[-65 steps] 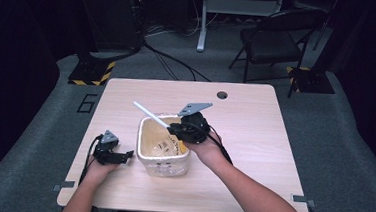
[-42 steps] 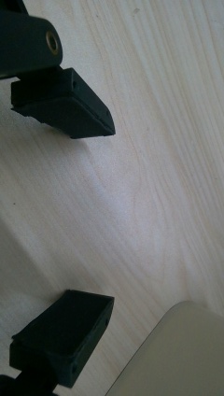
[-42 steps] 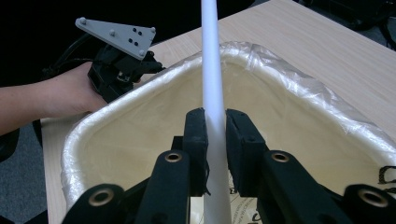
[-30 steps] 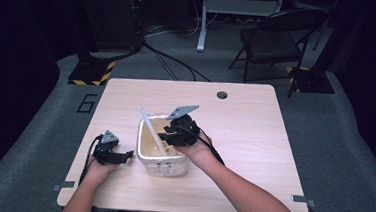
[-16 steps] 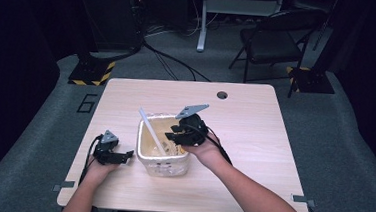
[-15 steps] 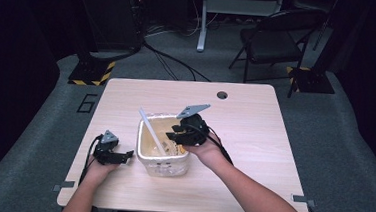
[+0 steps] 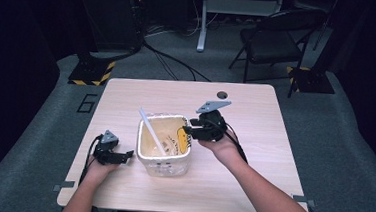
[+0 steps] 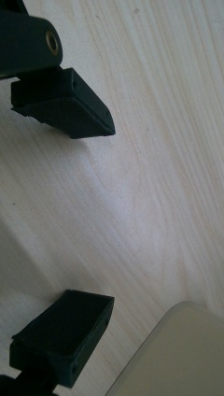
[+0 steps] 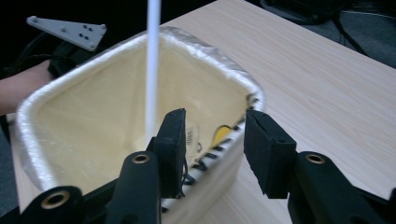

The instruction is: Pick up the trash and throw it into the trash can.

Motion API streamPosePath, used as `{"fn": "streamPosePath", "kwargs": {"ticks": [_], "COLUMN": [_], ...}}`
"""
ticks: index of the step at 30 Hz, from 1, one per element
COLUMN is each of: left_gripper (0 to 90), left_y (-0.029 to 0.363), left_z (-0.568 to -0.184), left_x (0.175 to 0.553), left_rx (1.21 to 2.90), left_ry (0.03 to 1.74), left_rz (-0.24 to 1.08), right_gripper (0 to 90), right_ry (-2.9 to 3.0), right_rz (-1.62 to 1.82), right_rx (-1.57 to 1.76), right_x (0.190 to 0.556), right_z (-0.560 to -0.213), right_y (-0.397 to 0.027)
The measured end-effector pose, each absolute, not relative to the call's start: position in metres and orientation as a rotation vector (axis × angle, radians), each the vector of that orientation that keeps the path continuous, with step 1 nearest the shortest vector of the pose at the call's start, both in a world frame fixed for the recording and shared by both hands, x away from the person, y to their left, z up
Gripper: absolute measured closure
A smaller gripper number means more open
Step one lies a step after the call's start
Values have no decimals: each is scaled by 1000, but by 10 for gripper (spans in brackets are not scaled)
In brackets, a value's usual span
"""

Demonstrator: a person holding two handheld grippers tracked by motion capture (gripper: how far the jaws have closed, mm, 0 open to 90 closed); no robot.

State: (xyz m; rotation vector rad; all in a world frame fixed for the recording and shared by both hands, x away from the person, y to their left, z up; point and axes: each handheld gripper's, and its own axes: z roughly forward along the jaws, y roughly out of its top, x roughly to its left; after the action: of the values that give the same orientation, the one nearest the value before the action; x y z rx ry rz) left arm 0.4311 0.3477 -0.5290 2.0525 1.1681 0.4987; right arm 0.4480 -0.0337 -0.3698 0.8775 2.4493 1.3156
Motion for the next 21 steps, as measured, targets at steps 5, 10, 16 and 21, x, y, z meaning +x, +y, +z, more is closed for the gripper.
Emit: {"fn": "streamPosePath", "kwargs": {"ticks": [5, 10, 16, 21], "left_gripper": [151, 151, 151, 151], "left_y": [348, 348, 348, 348], "left_z": [-529, -529, -529, -529], "left_x": [431, 431, 431, 431], "left_rx": [2052, 2053, 2052, 2053], "left_ry": [1168, 1168, 1168, 1168], "left_rz": [499, 499, 499, 499], "right_gripper": [575, 572, 566, 561], "right_ry": [2408, 2367, 2332, 2309], "right_rz": [1304, 1283, 1277, 1261], "right_rx": [922, 943, 976, 1007], "right_x": [452, 455, 457, 458], "right_z": [-371, -373, -378, -384], "right_y": [-50, -64, -79, -91]}}
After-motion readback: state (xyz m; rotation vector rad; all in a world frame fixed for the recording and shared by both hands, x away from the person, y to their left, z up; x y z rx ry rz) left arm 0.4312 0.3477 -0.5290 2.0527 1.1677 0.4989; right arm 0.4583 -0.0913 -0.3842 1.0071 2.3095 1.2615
